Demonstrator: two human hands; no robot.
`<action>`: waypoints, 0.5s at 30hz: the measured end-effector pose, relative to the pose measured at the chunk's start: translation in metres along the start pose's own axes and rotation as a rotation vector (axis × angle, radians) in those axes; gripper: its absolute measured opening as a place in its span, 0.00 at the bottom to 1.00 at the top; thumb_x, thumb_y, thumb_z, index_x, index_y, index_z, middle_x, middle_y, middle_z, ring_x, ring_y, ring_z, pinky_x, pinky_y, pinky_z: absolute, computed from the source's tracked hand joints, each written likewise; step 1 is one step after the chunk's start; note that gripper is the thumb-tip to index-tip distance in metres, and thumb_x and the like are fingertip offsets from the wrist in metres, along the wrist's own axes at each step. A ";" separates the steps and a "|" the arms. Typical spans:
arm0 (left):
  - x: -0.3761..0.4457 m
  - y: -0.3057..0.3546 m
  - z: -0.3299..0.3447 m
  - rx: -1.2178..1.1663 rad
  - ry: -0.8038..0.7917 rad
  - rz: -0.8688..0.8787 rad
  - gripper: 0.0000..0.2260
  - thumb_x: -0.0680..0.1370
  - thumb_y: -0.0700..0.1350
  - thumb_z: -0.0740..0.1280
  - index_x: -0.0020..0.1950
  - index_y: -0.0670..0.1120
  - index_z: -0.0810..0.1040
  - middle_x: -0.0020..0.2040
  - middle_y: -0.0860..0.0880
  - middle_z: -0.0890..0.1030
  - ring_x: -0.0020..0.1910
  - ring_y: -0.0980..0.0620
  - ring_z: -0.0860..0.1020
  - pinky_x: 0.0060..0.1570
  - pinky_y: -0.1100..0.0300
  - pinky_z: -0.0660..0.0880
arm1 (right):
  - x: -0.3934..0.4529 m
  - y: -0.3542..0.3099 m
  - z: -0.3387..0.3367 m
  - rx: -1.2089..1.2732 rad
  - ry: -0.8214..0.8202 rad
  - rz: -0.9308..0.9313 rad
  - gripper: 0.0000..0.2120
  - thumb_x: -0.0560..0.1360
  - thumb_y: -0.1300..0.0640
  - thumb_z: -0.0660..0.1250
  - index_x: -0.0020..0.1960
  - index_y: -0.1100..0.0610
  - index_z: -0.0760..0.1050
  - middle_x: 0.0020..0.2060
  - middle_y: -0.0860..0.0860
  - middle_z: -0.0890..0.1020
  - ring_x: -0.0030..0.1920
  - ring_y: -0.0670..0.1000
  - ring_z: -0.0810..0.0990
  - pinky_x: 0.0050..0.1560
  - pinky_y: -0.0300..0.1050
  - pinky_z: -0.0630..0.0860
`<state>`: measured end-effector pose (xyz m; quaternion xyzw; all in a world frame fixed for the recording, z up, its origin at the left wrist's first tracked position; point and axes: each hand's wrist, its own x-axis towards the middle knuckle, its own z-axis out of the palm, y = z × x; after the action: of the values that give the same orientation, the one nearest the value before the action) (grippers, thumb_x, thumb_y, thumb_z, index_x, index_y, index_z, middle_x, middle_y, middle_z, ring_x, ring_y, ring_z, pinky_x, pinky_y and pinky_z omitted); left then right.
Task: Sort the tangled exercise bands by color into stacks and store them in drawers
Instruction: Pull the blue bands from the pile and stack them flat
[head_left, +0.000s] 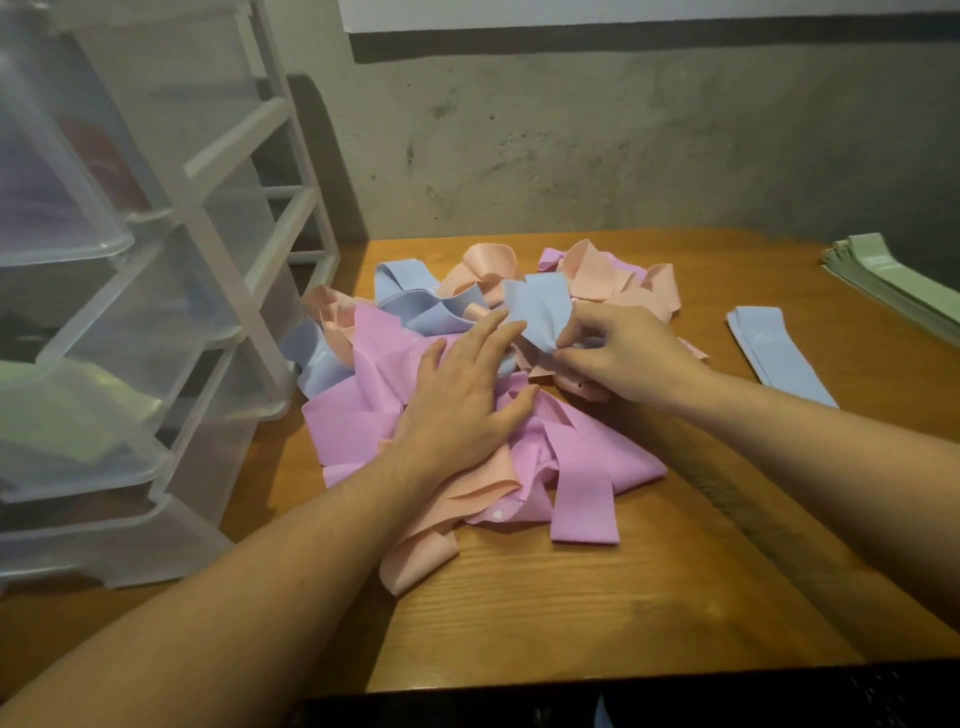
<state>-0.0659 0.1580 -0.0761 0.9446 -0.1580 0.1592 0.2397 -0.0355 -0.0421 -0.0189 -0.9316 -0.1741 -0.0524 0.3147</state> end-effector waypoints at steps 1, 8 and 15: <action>0.000 0.000 0.000 0.009 0.006 0.015 0.29 0.80 0.61 0.62 0.79 0.58 0.57 0.81 0.57 0.57 0.78 0.56 0.57 0.77 0.45 0.55 | -0.006 -0.002 -0.003 0.016 -0.009 -0.018 0.03 0.75 0.55 0.73 0.45 0.53 0.81 0.44 0.48 0.83 0.50 0.49 0.79 0.52 0.51 0.80; -0.004 0.001 -0.002 0.038 -0.014 0.128 0.26 0.80 0.57 0.63 0.77 0.58 0.62 0.78 0.57 0.65 0.76 0.57 0.62 0.77 0.42 0.53 | -0.040 -0.017 -0.022 0.161 -0.106 -0.089 0.03 0.73 0.62 0.75 0.43 0.57 0.82 0.38 0.45 0.83 0.42 0.41 0.79 0.43 0.34 0.76; -0.006 0.002 -0.002 0.103 0.051 0.263 0.16 0.81 0.56 0.61 0.66 0.54 0.75 0.64 0.55 0.78 0.68 0.54 0.71 0.73 0.48 0.57 | -0.061 -0.017 -0.032 0.384 -0.111 -0.048 0.06 0.73 0.60 0.76 0.42 0.61 0.79 0.48 0.48 0.84 0.50 0.43 0.82 0.51 0.35 0.77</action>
<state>-0.0728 0.1593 -0.0760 0.9224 -0.2659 0.2213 0.1718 -0.0980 -0.0667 0.0041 -0.8516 -0.2202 0.0258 0.4750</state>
